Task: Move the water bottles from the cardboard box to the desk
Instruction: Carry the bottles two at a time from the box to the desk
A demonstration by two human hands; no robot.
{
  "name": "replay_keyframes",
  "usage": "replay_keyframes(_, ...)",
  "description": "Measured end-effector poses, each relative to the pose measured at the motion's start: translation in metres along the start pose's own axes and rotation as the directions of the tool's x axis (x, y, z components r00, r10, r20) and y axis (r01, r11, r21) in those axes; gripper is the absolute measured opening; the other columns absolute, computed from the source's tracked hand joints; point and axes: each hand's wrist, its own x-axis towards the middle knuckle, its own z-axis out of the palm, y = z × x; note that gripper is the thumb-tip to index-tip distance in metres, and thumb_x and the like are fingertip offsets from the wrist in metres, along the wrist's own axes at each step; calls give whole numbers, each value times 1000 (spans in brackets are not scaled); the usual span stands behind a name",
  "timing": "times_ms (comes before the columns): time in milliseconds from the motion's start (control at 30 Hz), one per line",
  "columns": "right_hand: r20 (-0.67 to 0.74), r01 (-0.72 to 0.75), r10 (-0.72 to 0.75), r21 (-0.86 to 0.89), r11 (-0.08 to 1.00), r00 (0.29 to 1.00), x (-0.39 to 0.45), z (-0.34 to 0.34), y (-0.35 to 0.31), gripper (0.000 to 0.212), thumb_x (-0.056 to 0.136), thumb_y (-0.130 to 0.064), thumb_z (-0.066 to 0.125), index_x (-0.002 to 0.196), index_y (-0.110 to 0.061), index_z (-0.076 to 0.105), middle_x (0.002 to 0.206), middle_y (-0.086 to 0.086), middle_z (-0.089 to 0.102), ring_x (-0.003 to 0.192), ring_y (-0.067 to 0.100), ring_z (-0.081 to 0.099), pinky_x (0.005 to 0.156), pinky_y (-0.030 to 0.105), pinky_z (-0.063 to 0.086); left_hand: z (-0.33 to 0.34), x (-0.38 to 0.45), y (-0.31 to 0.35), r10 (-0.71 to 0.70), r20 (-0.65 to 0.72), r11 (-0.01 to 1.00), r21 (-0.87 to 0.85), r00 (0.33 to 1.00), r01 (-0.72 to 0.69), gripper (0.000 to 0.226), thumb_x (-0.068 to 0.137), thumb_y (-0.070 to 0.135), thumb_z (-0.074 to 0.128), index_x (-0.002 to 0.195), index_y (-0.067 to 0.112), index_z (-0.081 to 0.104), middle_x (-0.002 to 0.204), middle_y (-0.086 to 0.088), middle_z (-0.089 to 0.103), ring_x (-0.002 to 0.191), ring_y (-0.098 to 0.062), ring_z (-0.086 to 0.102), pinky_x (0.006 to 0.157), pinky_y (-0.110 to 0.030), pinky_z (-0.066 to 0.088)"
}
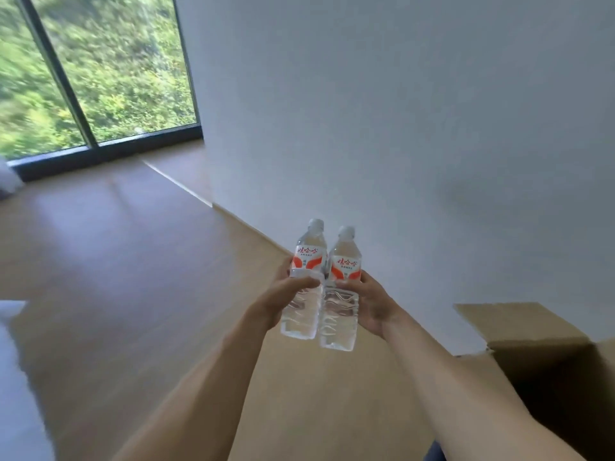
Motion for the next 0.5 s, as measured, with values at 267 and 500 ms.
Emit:
replay_keyframes(267, 139, -99, 111, -95, 991, 984, 96, 131, 42, 49, 91, -5, 66, 138, -1, 52, 136, 31, 56, 121, 48, 59, 108, 62, 43, -159, -25, 10, 52, -207, 998, -15, 977, -56, 88, 69, -1, 85, 142, 22, 41, 116, -17, 69, 102, -33, 72, 93, -54, 57)
replay_keyframes(500, 255, -138, 176, -159, 978, 951, 150, 232, 76, 56, 89, -9, 70, 141, -6, 49, 135, 26, 60, 127, 52, 52, 112, 71, 29, -260, -56, 12, 44, -401, 992, -88, 915, -87, 92, 64, -1, 87, 141, 28, 44, 112, -17, 71, 100, -35, 73, 95, -57, 55)
